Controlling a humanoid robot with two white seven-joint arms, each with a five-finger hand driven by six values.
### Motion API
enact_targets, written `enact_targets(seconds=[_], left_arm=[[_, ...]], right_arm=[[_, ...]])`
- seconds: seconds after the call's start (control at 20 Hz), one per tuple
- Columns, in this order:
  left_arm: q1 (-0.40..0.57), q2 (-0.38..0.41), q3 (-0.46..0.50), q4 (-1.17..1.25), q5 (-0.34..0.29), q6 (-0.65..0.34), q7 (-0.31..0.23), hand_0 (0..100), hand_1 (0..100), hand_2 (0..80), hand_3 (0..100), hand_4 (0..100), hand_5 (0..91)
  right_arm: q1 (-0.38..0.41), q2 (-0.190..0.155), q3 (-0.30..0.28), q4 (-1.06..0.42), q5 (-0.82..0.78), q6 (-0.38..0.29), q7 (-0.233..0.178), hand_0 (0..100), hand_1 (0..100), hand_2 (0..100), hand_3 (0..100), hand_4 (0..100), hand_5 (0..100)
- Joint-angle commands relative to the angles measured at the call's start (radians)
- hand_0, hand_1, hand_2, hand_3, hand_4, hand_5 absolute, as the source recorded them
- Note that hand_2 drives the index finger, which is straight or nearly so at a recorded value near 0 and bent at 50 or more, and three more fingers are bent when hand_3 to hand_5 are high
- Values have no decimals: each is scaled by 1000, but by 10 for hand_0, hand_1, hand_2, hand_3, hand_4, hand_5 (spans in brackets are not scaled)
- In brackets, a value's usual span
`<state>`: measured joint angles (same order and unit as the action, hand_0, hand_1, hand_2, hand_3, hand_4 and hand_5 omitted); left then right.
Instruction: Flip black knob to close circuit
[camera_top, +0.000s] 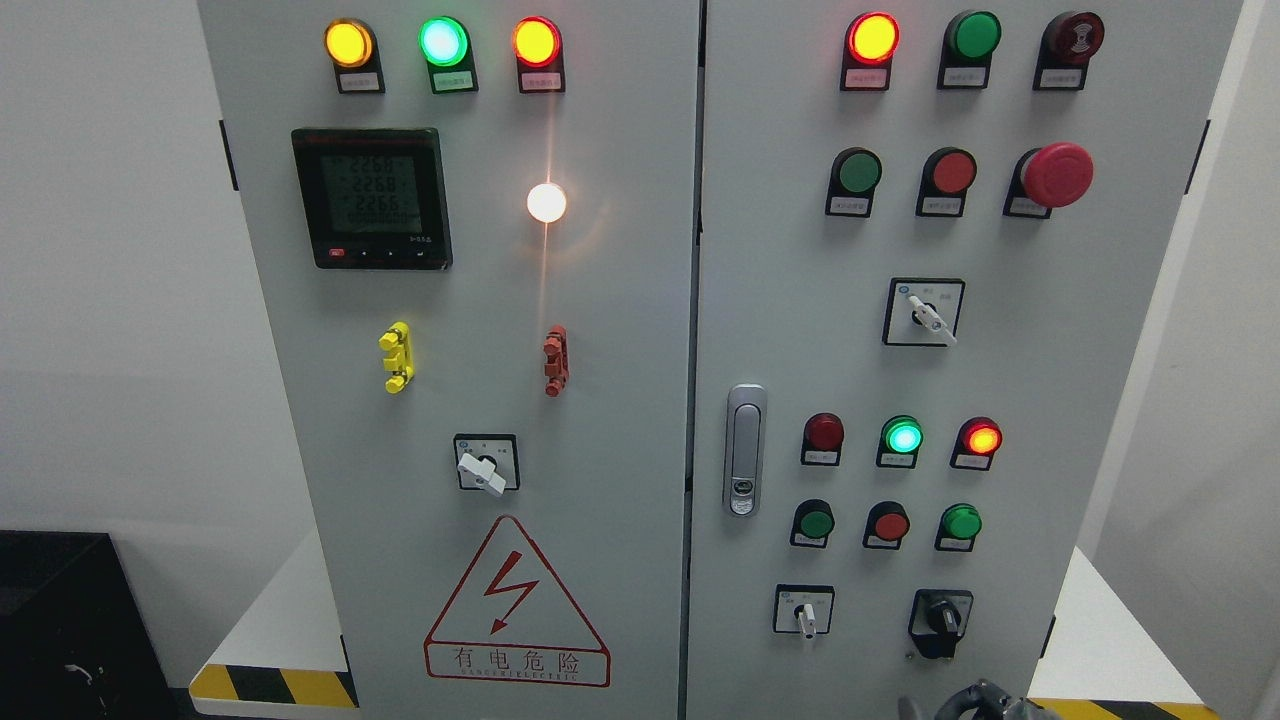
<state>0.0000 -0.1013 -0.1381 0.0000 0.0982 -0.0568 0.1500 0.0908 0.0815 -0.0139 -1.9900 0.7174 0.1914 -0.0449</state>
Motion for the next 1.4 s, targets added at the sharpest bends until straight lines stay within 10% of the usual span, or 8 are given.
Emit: enact_targets(seconds=[0.0, 0.55, 1.35], left_arm=[[23, 0, 0, -29, 0, 0, 0, 120, 556, 0, 0, 0, 0], [23, 0, 0, -29, 0, 0, 0, 120, 556, 0, 0, 0, 0], [23, 0, 0, -29, 0, 0, 0, 120, 556, 0, 0, 0, 0]], right_arm=[[81, 38, -12, -72, -220, -52, -50, 0, 57, 307, 514, 494, 459], [152, 35, -15, -73, -715, -150, -72, 0, 27, 103, 254, 183, 78], [202, 32, -26, -79, -799, -219, -16, 0, 0, 23, 139, 98, 0]])
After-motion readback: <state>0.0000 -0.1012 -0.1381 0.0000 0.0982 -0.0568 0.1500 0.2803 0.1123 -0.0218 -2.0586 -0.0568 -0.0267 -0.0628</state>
